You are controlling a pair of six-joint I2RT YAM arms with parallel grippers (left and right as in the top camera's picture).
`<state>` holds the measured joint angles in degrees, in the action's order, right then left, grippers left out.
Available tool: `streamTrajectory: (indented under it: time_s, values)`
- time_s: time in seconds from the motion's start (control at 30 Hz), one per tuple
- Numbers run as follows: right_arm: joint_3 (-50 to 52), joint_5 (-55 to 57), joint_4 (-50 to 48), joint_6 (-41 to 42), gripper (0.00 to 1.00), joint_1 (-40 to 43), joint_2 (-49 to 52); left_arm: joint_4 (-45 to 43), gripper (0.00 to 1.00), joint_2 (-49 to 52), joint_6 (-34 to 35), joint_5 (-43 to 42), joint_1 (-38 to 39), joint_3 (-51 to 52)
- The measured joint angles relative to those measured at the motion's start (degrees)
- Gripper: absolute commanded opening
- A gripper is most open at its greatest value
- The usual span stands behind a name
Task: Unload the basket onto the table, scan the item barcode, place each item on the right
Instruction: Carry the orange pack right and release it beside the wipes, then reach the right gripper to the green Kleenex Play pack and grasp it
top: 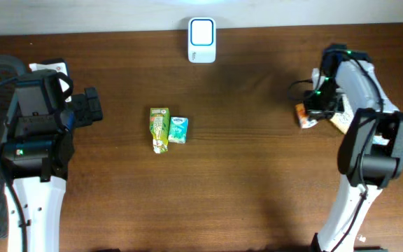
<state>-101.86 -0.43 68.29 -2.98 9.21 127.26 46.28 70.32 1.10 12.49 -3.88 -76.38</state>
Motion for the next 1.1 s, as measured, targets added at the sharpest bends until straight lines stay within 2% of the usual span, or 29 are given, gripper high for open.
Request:
streamTrajectory:
  time_s: [0.07, 0.1, 0.13, 0.2, 0.27, 0.3, 0.37, 0.4, 0.43, 0.6, 0.7, 0.77, 0.87, 0.97, 1.1]
  values:
    - [0.0, 0.35, -0.72, 0.0, 0.25, 1.62, 0.0, -0.02, 0.99, 0.0, 0.0, 0.0, 0.0, 0.0]
    - [0.02, 0.52, -0.72, 0.07, 0.52, 2.08, 0.0, 0.0, 0.99, 0.0, 0.0, 0.0, 0.0, 0.0]
    - [0.02, 0.61, -0.72, 0.07, 0.59, 2.16, 0.0, -0.02, 0.99, 0.0, 0.0, 0.0, 0.0, 0.0]
    - [-2.05, 0.81, 1.95, 0.92, 0.61, 2.27, 0.04, 0.0, 0.99, 0.0, 0.0, 0.0, 0.0, 0.0]
    - [-10.03, -0.37, 8.96, 1.31, 0.58, 2.34, 0.52, 0.07, 0.99, 0.0, 0.0, 0.0, 0.0, 0.0]
    - [-16.61, -5.95, 13.03, 1.51, 0.58, 1.99, 0.26, -0.11, 0.99, 0.0, 0.0, 0.0, 0.0, 0.0]
    - [-20.22, -19.37, 13.49, 1.6, 0.51, -0.07, 0.09, 0.0, 0.99, 0.0, 0.0, 0.0, 0.0, 0.0]
    - [-20.04, -25.27, 11.37, 1.75, 0.29, -2.84, 0.11, 0.0, 0.99, 0.0, 0.0, 0.0, 0.0, 0.0]
    - [-19.76, -28.79, 9.03, 2.45, 0.22, -6.08, 0.11, 0.02, 0.99, 0.0, 0.02, 0.0, 0.0, 0.0]
    - [-10.97, -33.24, -10.51, 13.55, 0.24, -28.35, 0.33, -0.07, 0.99, 0.0, 0.02, 0.0, 0.0, 0.0]
    - [-9.57, -25.33, -17.25, 20.04, 0.25, -39.65, 0.33, 0.0, 0.99, 0.0, 0.0, 0.0, 0.0, 0.0]
    - [-8.55, -21.16, -20.02, 22.8, 0.21, -44.46, 0.33, 0.0, 0.99, 0.0, 0.0, 0.0, 0.0, 0.0]
    - [-5.97, -18.64, -23.71, 25.09, 0.15, -47.52, 0.31, -0.02, 0.99, 0.0, 0.02, 0.02, 0.0, 0.0]
    - [0.09, -17.64, -25.75, 27.28, 0.15, -47.63, 0.33, 0.0, 0.99, 0.0, 0.0, 0.0, 0.0, 0.0]
    - [2.14, -17.55, -25.7, 28.15, 0.16, -47.63, 0.35, 0.0, 0.99, 0.0, 0.0, 0.0, 0.0, 0.0]
